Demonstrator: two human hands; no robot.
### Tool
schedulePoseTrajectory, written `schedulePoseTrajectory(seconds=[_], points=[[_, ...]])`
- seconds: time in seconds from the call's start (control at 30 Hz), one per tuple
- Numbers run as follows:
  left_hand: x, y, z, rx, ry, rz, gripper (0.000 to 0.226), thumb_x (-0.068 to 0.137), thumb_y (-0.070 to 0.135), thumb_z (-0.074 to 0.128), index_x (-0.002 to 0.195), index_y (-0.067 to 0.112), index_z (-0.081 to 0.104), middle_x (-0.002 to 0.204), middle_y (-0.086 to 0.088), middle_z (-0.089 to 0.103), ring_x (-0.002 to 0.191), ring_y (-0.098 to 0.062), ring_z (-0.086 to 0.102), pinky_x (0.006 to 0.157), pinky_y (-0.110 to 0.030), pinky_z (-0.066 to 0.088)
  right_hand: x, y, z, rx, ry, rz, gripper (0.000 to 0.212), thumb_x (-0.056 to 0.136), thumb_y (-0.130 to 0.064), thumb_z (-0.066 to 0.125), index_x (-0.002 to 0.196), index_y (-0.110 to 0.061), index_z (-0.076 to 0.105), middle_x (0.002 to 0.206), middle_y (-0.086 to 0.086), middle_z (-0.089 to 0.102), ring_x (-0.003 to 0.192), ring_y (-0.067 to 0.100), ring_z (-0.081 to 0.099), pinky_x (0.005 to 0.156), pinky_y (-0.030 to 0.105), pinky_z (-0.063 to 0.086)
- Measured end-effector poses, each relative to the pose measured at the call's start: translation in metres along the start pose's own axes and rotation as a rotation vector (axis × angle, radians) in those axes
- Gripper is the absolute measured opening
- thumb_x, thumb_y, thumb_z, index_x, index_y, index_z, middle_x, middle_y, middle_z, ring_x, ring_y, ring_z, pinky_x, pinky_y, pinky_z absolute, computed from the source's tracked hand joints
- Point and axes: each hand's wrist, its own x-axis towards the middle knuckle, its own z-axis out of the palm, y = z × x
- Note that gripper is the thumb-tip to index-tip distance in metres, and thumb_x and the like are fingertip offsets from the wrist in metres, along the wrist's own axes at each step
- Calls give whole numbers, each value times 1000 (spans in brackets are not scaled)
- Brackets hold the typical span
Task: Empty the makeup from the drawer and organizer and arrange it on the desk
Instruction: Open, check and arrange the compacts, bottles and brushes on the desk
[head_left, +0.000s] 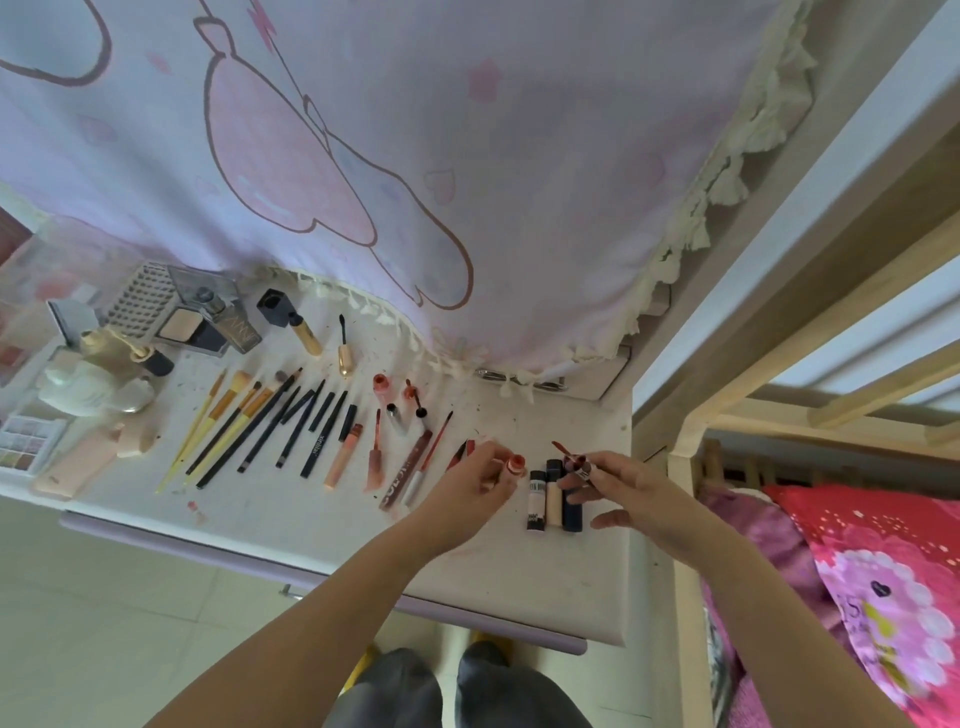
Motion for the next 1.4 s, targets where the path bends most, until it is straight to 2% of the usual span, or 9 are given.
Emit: schedulePoseTrajectory(seconds=[0.07, 0.2, 0.3, 0.4, 0.7, 0.87, 1.07, 1.27, 1.4], points=[[7, -4, 4, 177, 154, 104, 21, 94, 23, 54, 113, 16, 57, 106, 6, 58, 98, -8, 54, 86, -17, 41, 9, 7, 2, -24, 94, -44, 16, 101, -17, 39, 112, -21, 50, 110, -4, 69, 96, 4, 65, 80, 29, 54], [25, -10, 11, 365, 431, 236, 19, 90, 20, 60, 108, 14, 63, 102, 2, 57, 88, -14, 56, 80, -23, 45, 30, 10, 11, -362, 267, -254, 13, 97, -20, 49, 108, -26, 48, 109, -15, 56, 99, 1, 55, 80, 11, 40], [40, -12, 18, 490, 513, 220, 14, 89, 23, 60, 102, 18, 63, 99, 4, 64, 89, -17, 57, 81, -29, 42, 55, 12, 18, -577, 427, -453, 20, 90, -21, 60, 110, -19, 60, 105, -8, 51, 95, 10, 49, 83, 16, 39], [50, -14, 22, 620, 595, 226, 10, 84, 25, 67, 92, 19, 64, 86, 6, 67, 88, -19, 58, 79, -27, 36, 79, 16, 25, -689, 508, -430, 22, 90, -26, 59, 110, -18, 60, 105, -4, 60, 95, 17, 52, 83, 30, 45], [61, -25, 26, 748, 576, 228, 20, 69, 20, 81, 80, 18, 64, 75, 6, 66, 75, -23, 59, 64, -34, 48, 98, 24, 35, -883, 587, -267, 25, 93, -32, 52, 113, -19, 57, 114, 0, 59, 107, 22, 50, 85, 32, 38], [53, -23, 26, 796, 585, 184, 40, 65, 24, 82, 98, 12, 63, 87, -2, 67, 80, -25, 63, 67, -35, 51, 93, 19, 30, -841, 514, -200, 41, 90, -32, 56, 129, -19, 47, 124, 0, 54, 117, 22, 46, 94, 35, 37], [3, -49, 10, 1019, 546, 140, 32, 68, 28, 81, 84, 10, 60, 77, -5, 59, 70, -24, 58, 62, -34, 51, 55, 21, 31, -851, 523, -184, 42, 91, -27, 53, 132, -21, 44, 128, -2, 52, 121, 20, 42, 98, 35, 34], [1, -44, 10, 1126, 354, -1, 38, 90, 43, 49, 107, 11, 59, 110, -6, 53, 102, -25, 48, 87, -34, 38, 25, 30, 68, -780, 539, -294, 23, 93, -18, 50, 114, -18, 59, 113, -3, 59, 105, 17, 48, 88, 30, 37], [-5, -41, 9, 1030, 420, 133, 24, 77, 34, 68, 76, 10, 65, 79, -4, 56, 72, -22, 53, 63, -33, 45, 20, 23, 81, -551, 486, -201, 20, 99, -26, 43, 107, -16, 58, 95, -1, 63, 84, 14, 56, 76, 27, 47]])
